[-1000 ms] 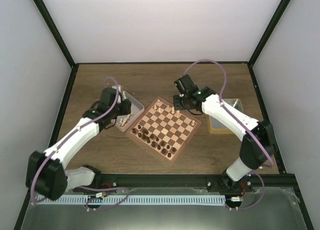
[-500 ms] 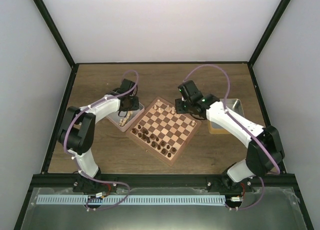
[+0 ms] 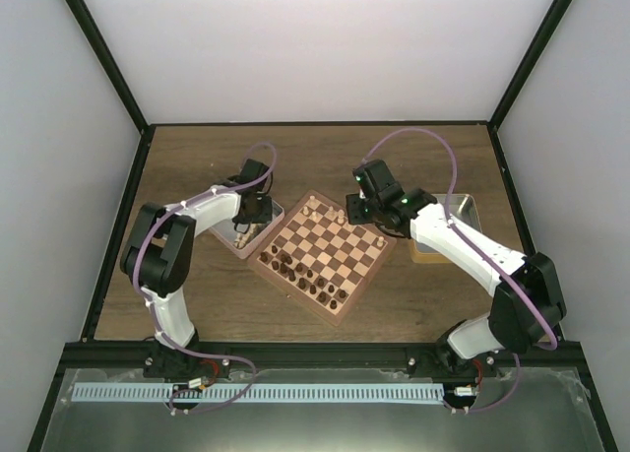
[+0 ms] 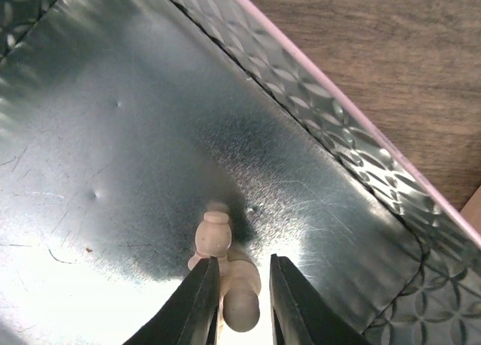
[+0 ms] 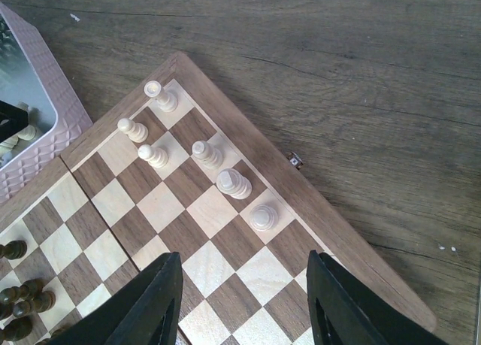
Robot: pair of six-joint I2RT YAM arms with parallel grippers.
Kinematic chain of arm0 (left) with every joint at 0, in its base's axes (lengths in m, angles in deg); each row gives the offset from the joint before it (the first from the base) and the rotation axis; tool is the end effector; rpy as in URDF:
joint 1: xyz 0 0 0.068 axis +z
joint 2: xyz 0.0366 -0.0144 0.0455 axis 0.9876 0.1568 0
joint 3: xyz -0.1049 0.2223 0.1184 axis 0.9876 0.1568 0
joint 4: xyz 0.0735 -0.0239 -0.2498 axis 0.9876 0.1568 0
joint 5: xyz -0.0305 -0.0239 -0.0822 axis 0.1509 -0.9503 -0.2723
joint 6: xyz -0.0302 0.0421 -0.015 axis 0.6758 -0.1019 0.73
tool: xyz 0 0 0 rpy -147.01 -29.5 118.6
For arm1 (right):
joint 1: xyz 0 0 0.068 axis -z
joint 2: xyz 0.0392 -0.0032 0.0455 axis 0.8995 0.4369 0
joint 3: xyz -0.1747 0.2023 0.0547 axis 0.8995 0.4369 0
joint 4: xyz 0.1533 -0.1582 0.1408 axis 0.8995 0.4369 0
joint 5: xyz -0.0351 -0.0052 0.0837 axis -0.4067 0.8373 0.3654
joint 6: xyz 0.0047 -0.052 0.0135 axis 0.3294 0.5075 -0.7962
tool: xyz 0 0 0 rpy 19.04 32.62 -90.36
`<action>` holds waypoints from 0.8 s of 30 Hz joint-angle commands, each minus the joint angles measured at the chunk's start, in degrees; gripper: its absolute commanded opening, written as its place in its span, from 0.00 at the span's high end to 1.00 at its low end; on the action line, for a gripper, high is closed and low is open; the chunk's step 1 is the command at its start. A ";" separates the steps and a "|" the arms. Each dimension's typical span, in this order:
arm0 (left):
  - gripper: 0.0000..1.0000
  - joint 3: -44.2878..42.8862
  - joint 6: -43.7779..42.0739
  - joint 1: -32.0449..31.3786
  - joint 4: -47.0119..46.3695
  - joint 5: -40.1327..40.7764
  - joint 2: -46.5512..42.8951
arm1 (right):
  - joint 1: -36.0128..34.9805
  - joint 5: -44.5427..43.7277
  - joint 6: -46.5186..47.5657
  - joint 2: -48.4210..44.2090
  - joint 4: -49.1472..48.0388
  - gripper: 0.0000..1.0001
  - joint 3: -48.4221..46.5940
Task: Set up the chess pieces on the board
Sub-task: Pick up the chess piece from the storage box.
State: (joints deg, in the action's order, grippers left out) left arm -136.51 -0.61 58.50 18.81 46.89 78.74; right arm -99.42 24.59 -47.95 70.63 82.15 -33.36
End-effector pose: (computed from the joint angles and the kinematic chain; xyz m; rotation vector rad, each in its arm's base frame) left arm 0.3370 -0.1351 0.1640 -0.0191 2.7263 -0.0738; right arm 0.2527 0.1740 0.2758 -0.2341 2.4625 0.2973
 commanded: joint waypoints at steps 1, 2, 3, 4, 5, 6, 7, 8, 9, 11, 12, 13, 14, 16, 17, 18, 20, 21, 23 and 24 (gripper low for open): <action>0.82 -0.14 -0.49 0.42 0.68 0.80 0.89 | 0.31 -0.41 -0.29 -1.28 -0.83 0.53 0.23; 0.83 -0.19 -0.53 0.38 0.55 0.75 0.86 | 0.37 -0.48 -0.38 -1.35 -0.82 0.53 0.23; 0.85 -0.19 -0.55 0.38 0.48 0.79 0.80 | 0.31 -0.57 -0.42 -1.37 -0.80 0.53 0.19; 0.87 -0.19 -0.55 0.37 0.32 0.86 0.76 | 0.32 -0.64 -0.48 -1.38 -0.80 0.53 0.08; 0.90 -0.19 -0.55 0.38 0.13 0.99 0.54 | 0.34 -0.72 -0.56 -1.41 -0.80 0.53 0.06; 0.92 -0.06 -0.49 0.39 -0.10 1.30 0.01 | 0.30 -0.81 -0.57 -1.46 -0.76 0.53 0.02; 0.94 0.17 -0.47 0.36 -0.57 1.51 -0.76 | 0.32 -0.81 -0.66 -1.56 -0.69 0.53 -0.08; 0.94 0.38 -0.42 0.39 -1.09 1.69 -1.89 | 0.35 -0.97 -0.74 -1.70 -0.71 0.53 -0.07; 0.94 0.42 -0.38 0.38 -1.26 1.87 -2.98 | 0.35 -1.03 -0.89 -1.91 -0.72 0.53 -0.07; 0.95 0.31 -0.34 0.35 -1.27 2.10 -5.52 | 0.32 -1.03 -1.03 -2.23 -0.96 0.53 0.01; 0.95 0.21 -0.30 0.34 -1.07 2.04 -6.67 | 0.30 -1.11 -1.06 -2.38 -1.04 0.53 0.08; 0.95 0.17 -0.29 0.27 -0.93 1.69 -7.84 | 0.35 -1.20 -1.29 -2.68 -1.29 0.53 0.18; 0.95 0.08 -0.29 0.26 -0.92 1.06 -8.96 | 0.35 -1.24 -1.32 -2.88 -1.46 0.53 0.27; 0.94 -0.13 -0.29 0.25 -0.67 -0.47 -11.06 | 0.35 -1.59 -1.87 -3.27 -1.80 0.53 0.51; 0.94 -0.37 -0.36 0.22 -0.50 -1.60 -11.63 | 0.35 -1.80 -2.00 -3.61 -1.97 0.53 0.71; 0.94 -0.51 -0.50 0.05 -0.40 -2.78 -12.21 | 0.33 -2.11 -2.26 -3.90 -2.12 0.53 0.96; 0.94 -0.93 -0.70 -0.52 -0.40 -5.48 -12.90 | 0.35 -3.14 -2.92 -4.74 -2.38 0.53 1.49; 0.94 -1.17 -0.79 -0.95 -0.43 -6.72 -13.10 | 0.35 -3.86 -3.39 -5.26 -2.52 0.53 1.81; 0.94 -1.99 -0.98 -2.61 -0.20 -8.45 -13.01 | 0.35 -5.64 -4.35 -6.71 -2.93 0.53 2.71; 0.94 -2.44 -1.04 -3.71 -0.08 -8.90 -12.78 | 0.35 -6.59 -4.82 -7.39 -3.23 0.53 3.19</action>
State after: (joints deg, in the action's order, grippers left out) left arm -137.05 -0.79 57.71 18.72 42.78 65.80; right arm -99.42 22.51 -50.46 66.52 80.46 -31.42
